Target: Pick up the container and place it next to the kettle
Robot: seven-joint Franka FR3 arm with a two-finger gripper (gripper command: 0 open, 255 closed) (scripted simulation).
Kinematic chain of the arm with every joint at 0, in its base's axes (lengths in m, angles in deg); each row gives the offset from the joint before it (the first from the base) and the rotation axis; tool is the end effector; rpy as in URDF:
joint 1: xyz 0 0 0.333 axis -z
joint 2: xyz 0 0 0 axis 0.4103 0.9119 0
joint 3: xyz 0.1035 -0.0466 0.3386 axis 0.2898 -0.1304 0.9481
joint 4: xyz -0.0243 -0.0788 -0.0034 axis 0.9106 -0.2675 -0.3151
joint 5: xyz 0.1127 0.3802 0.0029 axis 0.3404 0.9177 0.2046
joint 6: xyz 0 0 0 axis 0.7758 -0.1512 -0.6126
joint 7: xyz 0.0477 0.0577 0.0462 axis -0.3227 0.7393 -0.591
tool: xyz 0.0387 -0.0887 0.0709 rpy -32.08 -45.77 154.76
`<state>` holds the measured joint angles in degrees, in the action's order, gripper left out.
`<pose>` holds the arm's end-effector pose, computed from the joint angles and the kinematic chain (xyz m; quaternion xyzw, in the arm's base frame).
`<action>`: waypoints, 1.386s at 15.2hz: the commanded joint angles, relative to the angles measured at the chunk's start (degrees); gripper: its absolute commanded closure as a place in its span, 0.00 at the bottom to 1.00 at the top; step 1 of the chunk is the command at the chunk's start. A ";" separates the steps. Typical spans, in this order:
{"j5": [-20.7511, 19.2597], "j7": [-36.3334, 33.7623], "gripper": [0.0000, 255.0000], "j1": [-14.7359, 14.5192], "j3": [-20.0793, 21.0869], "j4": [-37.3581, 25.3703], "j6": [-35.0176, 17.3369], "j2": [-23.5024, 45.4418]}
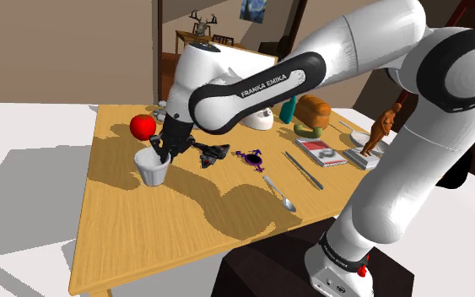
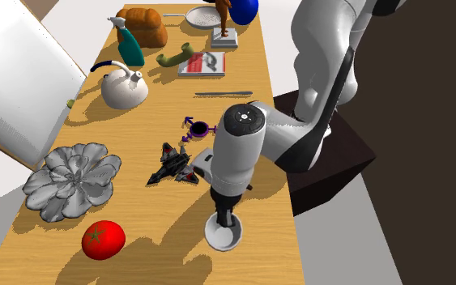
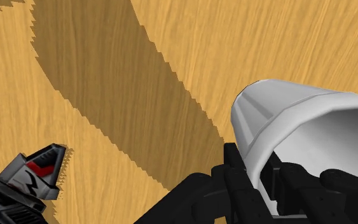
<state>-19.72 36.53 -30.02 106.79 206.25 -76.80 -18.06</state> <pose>0.4844 0.2797 0.4282 -0.9889 0.0899 -0.0947 0.0707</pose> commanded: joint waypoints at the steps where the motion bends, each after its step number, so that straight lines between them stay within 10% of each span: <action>1: 0.67 0.46 1.00 0.04 -0.02 -0.55 1.53 -1.06; 21: 3.26 2.20 1.00 0.25 -0.72 -10.80 16.77 -6.46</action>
<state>-16.50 38.69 -29.80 106.12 196.30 -61.01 -24.40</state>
